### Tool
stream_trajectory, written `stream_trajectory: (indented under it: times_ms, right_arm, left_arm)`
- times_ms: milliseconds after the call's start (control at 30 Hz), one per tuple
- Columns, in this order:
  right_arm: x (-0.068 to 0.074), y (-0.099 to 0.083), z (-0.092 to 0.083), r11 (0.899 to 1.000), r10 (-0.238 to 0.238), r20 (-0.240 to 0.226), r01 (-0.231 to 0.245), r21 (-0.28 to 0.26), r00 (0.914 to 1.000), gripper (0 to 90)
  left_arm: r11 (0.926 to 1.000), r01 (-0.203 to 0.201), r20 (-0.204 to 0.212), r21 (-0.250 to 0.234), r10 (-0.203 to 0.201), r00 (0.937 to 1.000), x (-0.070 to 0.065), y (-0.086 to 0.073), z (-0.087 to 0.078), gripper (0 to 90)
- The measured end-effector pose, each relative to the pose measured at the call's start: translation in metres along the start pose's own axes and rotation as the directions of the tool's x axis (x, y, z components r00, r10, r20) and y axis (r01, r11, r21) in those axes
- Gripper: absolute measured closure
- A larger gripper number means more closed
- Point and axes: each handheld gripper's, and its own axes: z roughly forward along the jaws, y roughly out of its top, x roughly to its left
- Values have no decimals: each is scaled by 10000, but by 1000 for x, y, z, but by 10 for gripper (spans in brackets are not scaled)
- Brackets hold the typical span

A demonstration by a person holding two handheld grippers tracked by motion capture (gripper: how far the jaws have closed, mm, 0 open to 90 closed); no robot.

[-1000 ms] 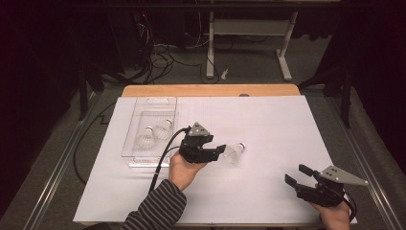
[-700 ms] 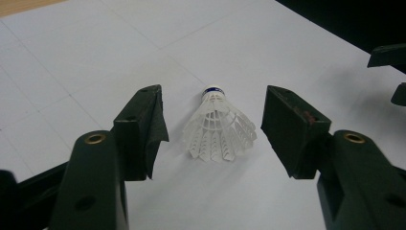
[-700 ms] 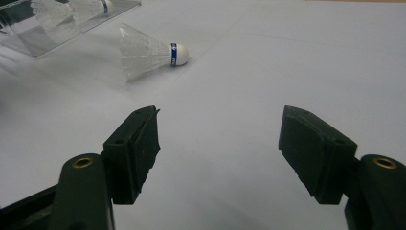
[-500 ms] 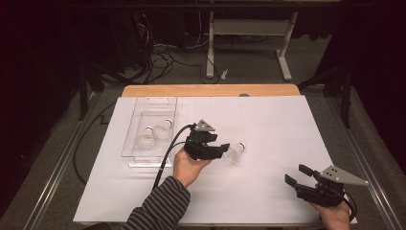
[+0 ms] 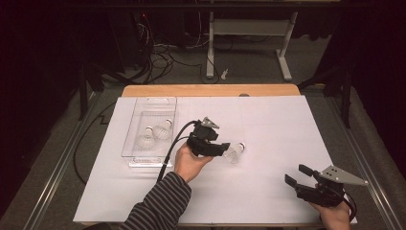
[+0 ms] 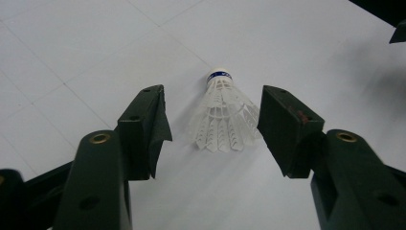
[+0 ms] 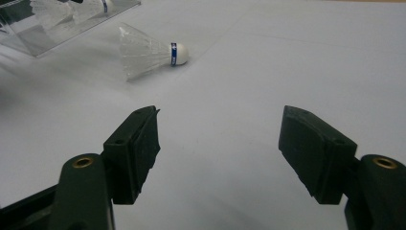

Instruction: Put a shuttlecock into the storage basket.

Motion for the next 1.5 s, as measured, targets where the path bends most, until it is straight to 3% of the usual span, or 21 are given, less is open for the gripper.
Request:
stream_trajectory:
  times_ms: [667,1133,1500]
  right_arm:
    - [0,0,2,9999,-56,-33,56,92,10000,307]
    - [1,0,2,9999,-39,-62,40,95,10000,307]
    - [0,0,2,9999,-39,-78,39,99,10000,307]
  left_arm:
    - [9945,-316,-142,998,332,9993,8,8,7,432]
    - [9785,-356,-33,2030,371,9993,13,9,23,456]
    - [9673,-308,-9,2519,320,9995,16,7,36,496]
